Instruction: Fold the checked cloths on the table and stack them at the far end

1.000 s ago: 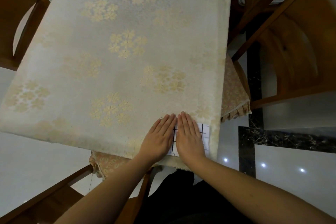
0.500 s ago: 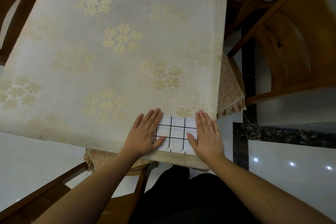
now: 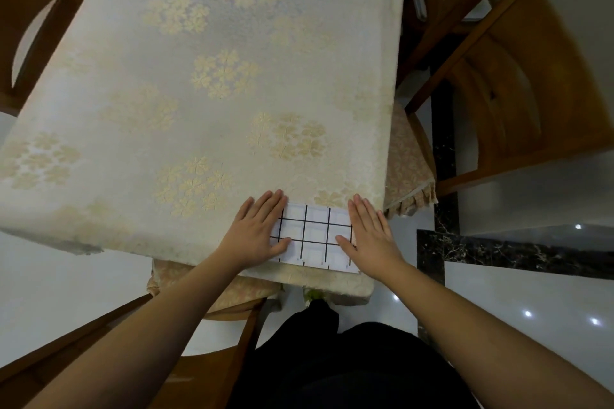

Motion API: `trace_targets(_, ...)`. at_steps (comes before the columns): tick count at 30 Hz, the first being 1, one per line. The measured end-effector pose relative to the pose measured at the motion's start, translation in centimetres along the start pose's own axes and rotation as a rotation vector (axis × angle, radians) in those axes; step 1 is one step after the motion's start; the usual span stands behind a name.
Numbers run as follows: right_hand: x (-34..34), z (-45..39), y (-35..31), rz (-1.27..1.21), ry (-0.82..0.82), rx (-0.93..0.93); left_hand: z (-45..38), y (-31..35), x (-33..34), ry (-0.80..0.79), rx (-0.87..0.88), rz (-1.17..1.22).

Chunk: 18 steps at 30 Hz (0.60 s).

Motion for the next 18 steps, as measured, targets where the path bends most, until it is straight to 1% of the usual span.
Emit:
trace_targets(2, -1.2, 0.4, 0.4, -0.080, -0.023, 0.006, -0.4, 0.4, -1.0, -0.016, -0.051, 0.085)
trace_targets(4, -2.6, 1.4, 0.8, -0.136, 0.015, 0.096, -0.5, 1.1, -2.0, -0.015, -0.116, 0.217)
trace_targets(6, -3.9, 2.7, 0.9, -0.146, 0.042, 0.181, -0.3, 2.2, -2.9, 0.003, -0.170, 0.286)
trace_targets(10, -5.4, 6.0, 0.5, -0.136, 0.007, 0.167, 1.8, 5.7, -4.6, 0.045, -0.163, 0.165)
trace_targets(13, -6.0, 8.9, -0.2, -0.113, 0.046, 0.145, 4.1, 8.5, -5.8, 0.076, -0.146, 0.038)
trace_targets(16, -6.9, 12.2, -1.1, -0.088, 0.074, 0.122, 6.7, 11.2, -7.0, 0.101, -0.114, -0.031)
trace_targets(18, -7.6, 15.0, -1.7, -0.090, 0.091, 0.113, 8.9, 13.2, -7.8, 0.159, -0.063, -0.078)
Point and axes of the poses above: each hand's wrist, its own z-axis away from the middle knuckle, its own x-axis out of the palm, y = z × x, the point moved 3 cm from there along -z, towards the middle knuckle, and after that the axes turned 10 degrees about -x, right-handed, at the moved point
